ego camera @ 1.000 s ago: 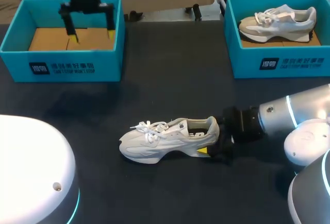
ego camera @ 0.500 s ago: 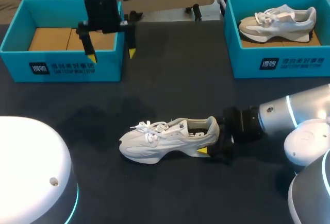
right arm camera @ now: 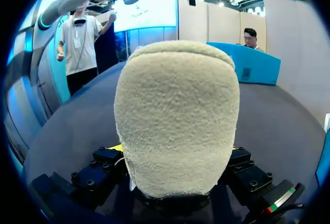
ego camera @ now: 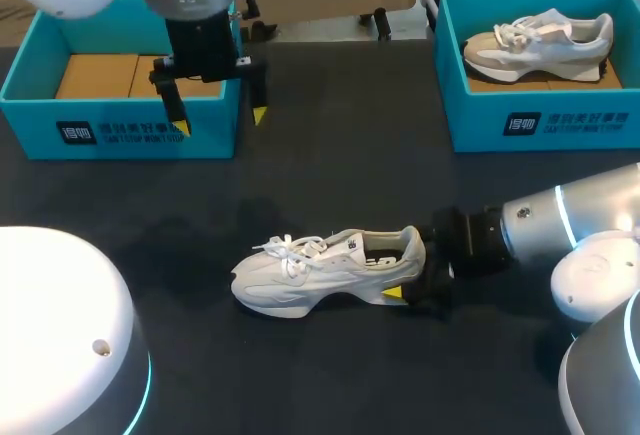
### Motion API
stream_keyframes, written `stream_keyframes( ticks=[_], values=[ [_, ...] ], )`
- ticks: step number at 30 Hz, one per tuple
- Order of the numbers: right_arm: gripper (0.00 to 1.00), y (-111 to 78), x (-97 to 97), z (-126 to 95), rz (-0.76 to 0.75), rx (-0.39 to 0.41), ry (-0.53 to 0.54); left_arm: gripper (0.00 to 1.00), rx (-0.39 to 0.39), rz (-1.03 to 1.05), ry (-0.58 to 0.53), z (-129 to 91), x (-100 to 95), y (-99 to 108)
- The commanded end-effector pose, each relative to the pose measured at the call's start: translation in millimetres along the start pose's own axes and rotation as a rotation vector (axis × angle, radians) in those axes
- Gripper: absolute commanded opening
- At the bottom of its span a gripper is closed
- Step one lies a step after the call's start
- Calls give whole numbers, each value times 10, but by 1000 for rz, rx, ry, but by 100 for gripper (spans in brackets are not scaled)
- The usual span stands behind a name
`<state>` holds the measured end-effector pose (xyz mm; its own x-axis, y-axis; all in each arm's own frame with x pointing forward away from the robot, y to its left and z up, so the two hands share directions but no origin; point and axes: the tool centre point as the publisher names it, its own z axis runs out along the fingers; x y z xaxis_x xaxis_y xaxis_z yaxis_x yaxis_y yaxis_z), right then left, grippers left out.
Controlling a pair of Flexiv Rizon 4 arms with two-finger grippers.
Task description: Take the shoe out of the shoebox, open the shoe tongue, remove and reinsert the insole, then place the shoe into the shoebox
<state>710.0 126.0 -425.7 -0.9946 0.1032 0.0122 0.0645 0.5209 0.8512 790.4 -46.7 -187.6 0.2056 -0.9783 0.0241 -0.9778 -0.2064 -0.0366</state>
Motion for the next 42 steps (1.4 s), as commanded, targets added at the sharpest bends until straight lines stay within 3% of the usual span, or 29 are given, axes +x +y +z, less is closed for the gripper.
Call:
stream_keyframes(
  ticks=[1,15,18,32,42],
  values=[
    [0,-15,4,72,2,8,-2,100,-8,7,-7,25,16,111],
    [0,-15,4,72,2,8,-2,100,-84,196,-39,367,382,729],
    [0,-15,4,72,2,8,-2,100,-61,234,-63,488,487,856],
    [0,-15,4,72,2,8,-2,100,-80,224,36,816,951,1095],
    [0,-15,4,72,2,8,-2,100,-86,257,33,1043,1341,1201]
  ],
)
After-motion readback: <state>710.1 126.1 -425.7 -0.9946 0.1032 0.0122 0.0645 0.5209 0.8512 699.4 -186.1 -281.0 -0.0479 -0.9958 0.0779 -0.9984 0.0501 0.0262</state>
